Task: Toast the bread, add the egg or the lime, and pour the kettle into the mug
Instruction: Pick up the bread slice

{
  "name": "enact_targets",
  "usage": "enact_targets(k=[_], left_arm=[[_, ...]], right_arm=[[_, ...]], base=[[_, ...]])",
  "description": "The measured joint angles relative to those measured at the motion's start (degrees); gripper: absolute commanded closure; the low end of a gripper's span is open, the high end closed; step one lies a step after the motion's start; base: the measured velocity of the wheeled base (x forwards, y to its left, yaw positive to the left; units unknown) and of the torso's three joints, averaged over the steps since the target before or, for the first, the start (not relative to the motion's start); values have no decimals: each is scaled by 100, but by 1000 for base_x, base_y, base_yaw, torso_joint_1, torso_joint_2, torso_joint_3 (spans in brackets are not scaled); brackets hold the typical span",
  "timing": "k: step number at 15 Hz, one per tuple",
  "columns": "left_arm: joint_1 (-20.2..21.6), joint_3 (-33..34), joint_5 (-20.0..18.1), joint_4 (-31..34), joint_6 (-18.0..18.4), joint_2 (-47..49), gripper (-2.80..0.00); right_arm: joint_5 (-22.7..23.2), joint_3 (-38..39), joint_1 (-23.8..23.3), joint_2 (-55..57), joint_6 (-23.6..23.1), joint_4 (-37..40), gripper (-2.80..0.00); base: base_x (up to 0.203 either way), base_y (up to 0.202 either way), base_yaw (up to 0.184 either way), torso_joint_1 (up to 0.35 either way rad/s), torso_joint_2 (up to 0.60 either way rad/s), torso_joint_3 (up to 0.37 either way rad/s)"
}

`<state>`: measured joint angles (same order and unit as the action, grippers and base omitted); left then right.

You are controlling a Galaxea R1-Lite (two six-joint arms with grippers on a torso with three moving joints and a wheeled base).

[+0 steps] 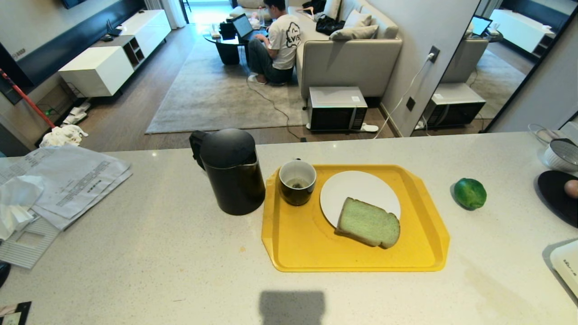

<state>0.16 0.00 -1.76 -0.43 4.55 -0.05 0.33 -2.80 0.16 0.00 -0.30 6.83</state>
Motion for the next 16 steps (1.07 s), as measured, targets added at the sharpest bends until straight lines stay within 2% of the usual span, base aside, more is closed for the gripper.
enact_targets(k=[5, 16], left_arm=[[0, 0, 0, -1, 0, 0, 0], [0, 0, -2, -4, -1, 0, 0]], right_arm=[[0, 0, 0, 0, 0, -2, 0], [-2, 0, 0, 0, -11, -2, 0]], base=[[0, 0, 0, -14, 21, 15], [0, 0, 0, -138, 265, 121]])
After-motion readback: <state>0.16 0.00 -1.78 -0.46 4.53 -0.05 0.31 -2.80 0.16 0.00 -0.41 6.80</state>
